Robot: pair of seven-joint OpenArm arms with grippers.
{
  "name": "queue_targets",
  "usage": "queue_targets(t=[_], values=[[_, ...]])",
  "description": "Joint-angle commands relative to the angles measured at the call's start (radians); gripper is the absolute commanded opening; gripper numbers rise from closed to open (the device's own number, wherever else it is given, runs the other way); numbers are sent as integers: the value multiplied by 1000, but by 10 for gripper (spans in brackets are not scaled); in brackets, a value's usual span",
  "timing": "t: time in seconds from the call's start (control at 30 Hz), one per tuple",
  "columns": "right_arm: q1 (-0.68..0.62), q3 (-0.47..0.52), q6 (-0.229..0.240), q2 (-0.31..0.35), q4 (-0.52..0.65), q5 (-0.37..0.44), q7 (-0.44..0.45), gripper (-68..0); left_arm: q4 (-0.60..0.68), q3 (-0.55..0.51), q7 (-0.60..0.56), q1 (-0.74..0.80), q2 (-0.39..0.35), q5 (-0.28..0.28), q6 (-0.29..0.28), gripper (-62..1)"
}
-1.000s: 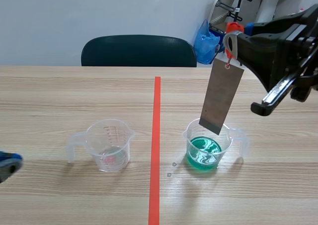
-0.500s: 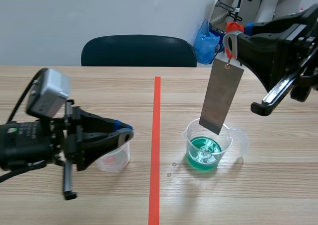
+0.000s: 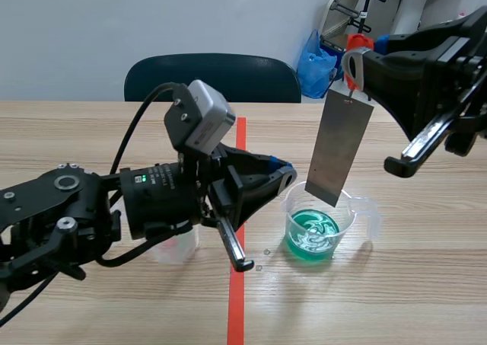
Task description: Do the redox reaction experiment
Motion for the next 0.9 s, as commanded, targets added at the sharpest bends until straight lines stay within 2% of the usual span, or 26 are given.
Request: queue_targets(t=[0.0,0.33,0.47,0.87], values=[[11,8,-6,10,18,14,19,-669,-22,0,-14,-13,12,-6,-6,-582],[11,8,-6,10,18,14,19,-669,-90,3,-13,-40,74,-6,18,-582],[11,8,-6,10,18,14,19,-669,-91,3,-13,-49,87,-6,40,-582],[11,8,-6,10,18,14,19,-669,-91,3,-5,-53,97,-6,39,-582]])
